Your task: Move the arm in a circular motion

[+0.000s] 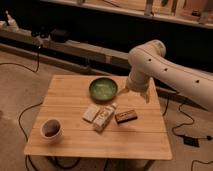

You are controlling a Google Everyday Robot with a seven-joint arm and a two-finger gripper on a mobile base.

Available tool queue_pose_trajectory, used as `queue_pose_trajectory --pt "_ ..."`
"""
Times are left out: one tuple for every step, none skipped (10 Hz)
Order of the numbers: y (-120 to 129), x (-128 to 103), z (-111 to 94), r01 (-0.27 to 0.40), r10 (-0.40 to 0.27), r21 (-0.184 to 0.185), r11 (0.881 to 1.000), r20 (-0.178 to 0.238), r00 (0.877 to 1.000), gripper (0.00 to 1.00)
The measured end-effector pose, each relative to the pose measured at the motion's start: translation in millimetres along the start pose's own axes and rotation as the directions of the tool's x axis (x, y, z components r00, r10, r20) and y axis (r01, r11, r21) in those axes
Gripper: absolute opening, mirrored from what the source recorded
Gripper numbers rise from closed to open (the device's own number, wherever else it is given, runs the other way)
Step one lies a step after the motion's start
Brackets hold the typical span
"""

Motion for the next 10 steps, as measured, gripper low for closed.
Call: queue_pose_trajectory --pt "-0.5 -1.2 -0.4 0.001 -0.001 0.002 1.0 0.002 1.0 0.8" --pt "-2.0 -3.8 -1.4 0.007 -0.007 0.008 1.0 0.003 1.0 0.8" --pt "-7.4 -14.5 -4.8 0.034 -0.034 0.028 0.999 0.005 0.999 0.8" --pt "-12.2 -30.5 -9.5 0.068 -0.068 0.046 0.997 0.001 0.998 0.8" --pt "-10.6 -49.2 -14.2 0.103 -0.102 0.047 0.994 -0.021 0.995 0.8" --pt "-0.1 -64.5 -18.8 0.121 -0.12 0.033 0.992 -0.055 0.991 0.8" --pt "10.8 -72.0 -21.6 0.124 -0.122 0.019 0.992 -0.08 0.989 0.8" --pt "25.5 -76.6 -23.6 0.115 -0.115 0.001 0.993 -0.103 0.988 0.8" --pt "42.9 -77.8 -25.1 0.089 -0.09 -0.011 0.996 -0.121 0.989 0.8" --pt "58.6 -78.2 -25.9 0.06 -0.062 -0.017 0.998 -0.129 0.99 0.8"
